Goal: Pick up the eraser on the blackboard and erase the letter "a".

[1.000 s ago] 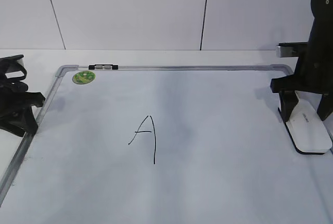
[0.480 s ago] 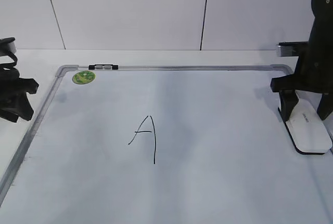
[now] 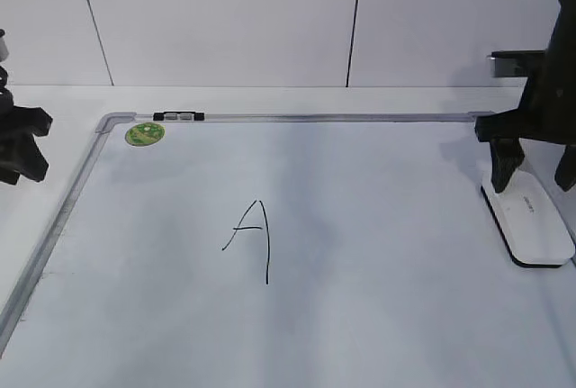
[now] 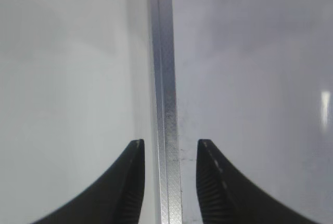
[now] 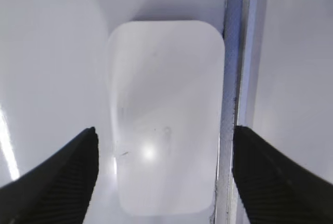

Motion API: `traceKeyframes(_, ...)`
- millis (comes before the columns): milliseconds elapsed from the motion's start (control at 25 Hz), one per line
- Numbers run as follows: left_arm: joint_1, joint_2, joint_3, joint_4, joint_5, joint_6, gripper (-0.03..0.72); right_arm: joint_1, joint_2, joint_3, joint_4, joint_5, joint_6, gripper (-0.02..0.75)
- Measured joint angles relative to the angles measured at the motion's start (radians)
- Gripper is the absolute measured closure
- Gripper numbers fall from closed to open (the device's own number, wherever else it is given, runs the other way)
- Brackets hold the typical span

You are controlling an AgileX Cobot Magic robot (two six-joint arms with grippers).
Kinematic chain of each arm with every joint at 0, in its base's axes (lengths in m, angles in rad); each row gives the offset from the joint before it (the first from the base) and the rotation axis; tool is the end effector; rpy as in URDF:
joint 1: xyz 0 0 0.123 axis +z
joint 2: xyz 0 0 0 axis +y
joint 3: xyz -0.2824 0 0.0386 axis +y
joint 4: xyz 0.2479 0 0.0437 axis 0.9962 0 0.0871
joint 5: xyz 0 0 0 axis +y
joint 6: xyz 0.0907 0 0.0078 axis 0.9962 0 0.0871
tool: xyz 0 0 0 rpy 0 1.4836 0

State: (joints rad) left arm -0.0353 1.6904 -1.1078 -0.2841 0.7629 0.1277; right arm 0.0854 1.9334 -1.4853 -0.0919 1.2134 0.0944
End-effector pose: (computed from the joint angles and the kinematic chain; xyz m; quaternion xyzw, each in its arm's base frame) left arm 0.3313 -0.0294 0.2144 -0.0060 0.9816 -0.1053 0.1591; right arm 0.3776 0.0245 0.2146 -0.0116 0.9990 -0.0430 0.0021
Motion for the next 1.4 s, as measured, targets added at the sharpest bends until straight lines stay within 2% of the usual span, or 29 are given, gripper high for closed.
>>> traceKeyframes(840, 0.000, -0.366, 0.004, 0.000, 0.091, 0.002, 0.430, 0.000, -0.341, 0.000, 0.028, 0.014, 0.000, 0.144)
traceKeyframes(1120, 0.000, -0.491, 0.004, 0.000, 0.149, 0.002, 0.380, 0.000, -0.493, 0.000, 0.050, 0.026, -0.002, 0.144)
traceKeyframes(1400, -0.055, -0.612, 0.004, 0.000, 0.213, 0.002, 0.367, 0.000, -0.687, 0.082, 0.085, 0.034, -0.006, 0.144)
